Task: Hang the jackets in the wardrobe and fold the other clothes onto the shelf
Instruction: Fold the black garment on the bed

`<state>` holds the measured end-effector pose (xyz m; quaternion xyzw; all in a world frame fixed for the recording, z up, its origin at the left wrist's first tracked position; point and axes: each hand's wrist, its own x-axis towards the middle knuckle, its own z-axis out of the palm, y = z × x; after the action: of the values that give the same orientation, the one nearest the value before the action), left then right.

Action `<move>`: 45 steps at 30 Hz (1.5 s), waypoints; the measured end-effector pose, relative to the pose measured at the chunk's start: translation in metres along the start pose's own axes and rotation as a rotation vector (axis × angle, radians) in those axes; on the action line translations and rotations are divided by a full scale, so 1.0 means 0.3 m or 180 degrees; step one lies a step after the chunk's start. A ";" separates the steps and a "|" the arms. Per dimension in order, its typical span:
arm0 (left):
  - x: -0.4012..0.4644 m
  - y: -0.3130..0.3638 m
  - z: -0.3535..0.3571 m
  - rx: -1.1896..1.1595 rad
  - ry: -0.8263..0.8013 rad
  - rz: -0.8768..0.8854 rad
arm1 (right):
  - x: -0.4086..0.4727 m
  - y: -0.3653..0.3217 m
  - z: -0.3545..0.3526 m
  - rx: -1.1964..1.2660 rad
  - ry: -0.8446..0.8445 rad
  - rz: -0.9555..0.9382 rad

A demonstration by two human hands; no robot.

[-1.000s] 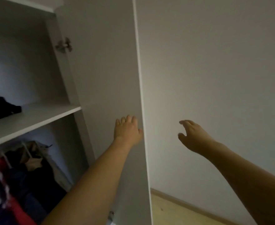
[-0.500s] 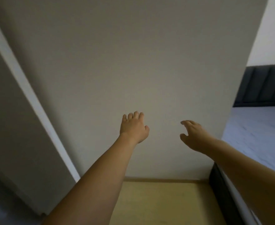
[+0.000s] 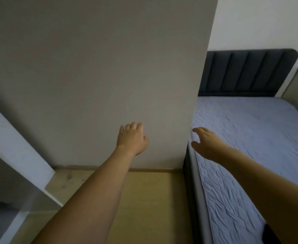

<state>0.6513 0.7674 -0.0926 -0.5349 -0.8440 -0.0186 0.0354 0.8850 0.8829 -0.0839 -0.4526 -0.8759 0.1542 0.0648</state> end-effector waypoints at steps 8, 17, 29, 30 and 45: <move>0.124 0.482 0.199 -0.0332 -0.0245 0.0053 | 0.021 0.524 0.061 0.0107 -0.0329 0.0247; 0.187 1.289 0.392 -0.0398 -0.0436 -0.0172 | -0.052 1.423 -0.072 0.0094 -0.0738 0.0525; 0.208 2.053 0.842 -0.0763 -0.1410 0.0000 | -0.222 2.336 -0.075 0.0153 -0.1134 0.1239; 0.202 2.105 0.914 -0.0868 -0.1564 -0.0083 | -0.233 2.417 -0.038 0.0139 -0.1142 0.1318; -0.254 2.738 2.151 -0.1875 -0.2852 -0.2531 | -0.602 3.237 1.022 0.0043 -0.2917 0.0985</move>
<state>1.4008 1.0941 -0.7471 -0.1263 -0.8697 -0.0359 -0.4759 1.6630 1.1981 -0.6881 -0.4627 -0.7356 0.3513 -0.3484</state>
